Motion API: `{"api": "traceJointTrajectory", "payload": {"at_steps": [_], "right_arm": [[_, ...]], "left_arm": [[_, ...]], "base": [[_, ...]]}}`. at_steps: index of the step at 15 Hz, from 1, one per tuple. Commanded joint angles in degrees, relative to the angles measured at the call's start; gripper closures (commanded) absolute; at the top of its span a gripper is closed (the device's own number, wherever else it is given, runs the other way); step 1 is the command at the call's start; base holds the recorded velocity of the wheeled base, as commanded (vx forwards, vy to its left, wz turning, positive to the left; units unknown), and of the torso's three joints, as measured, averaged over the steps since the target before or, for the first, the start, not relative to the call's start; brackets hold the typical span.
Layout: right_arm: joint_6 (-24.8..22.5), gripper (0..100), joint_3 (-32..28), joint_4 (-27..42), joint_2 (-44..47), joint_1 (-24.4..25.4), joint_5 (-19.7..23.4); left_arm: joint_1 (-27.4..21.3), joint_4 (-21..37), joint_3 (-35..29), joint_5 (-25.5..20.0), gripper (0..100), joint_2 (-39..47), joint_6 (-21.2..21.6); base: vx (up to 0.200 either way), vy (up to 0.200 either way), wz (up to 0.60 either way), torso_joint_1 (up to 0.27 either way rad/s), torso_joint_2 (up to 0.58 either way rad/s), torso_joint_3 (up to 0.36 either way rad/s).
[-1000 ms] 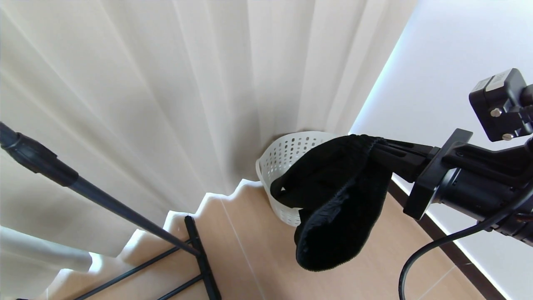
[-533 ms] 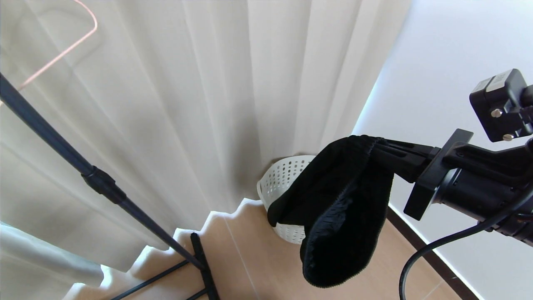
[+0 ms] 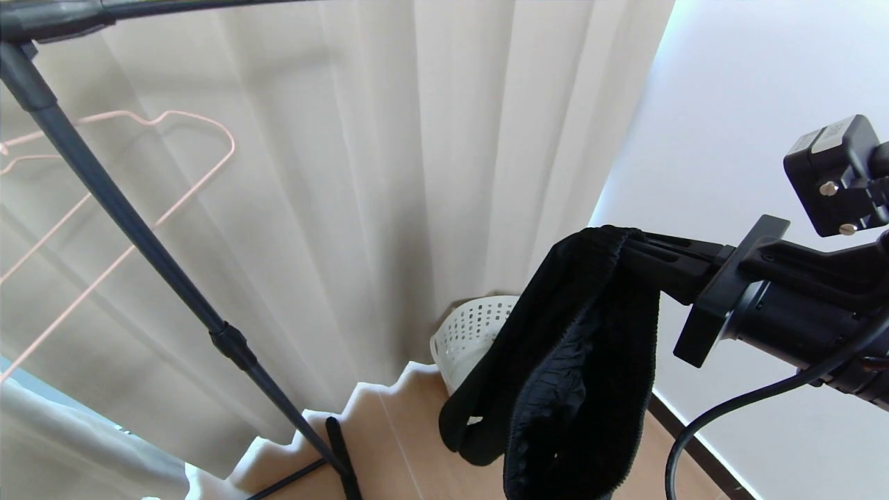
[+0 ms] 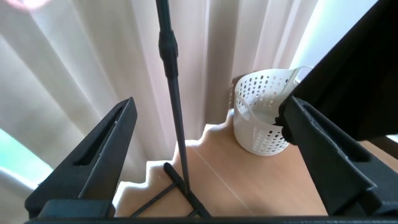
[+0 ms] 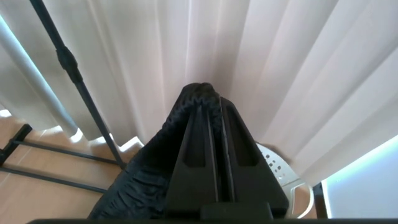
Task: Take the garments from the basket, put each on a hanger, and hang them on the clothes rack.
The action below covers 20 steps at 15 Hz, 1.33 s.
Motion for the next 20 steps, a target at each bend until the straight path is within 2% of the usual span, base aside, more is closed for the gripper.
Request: {"api": "traceJointTrajectory", "payload": {"at_steps": [1,11,20], "right_arm": [[-0.1,100,0.0,-0.1,0.1,0.0,0.0],[0.0,100,0.2,-0.1,0.1,0.0,0.1],[-0.1,100,0.3,-0.1,-0.1,0.0,0.2]], "left_arm": [[0.0,-0.1,0.0,0.0,0,0.1,0.0],[0.0,-0.1,0.0,0.0,0,0.1,0.0],[0.0,-0.1,0.0,-0.3,0,0.1,0.1]], "base": [[0.000,0.000,0.00,0.217,-0.54,-0.295],[0.000,0.000,0.00,0.234,-0.55,-0.314],[0.000,0.000,0.00,0.021,-0.05,-0.026]]}}
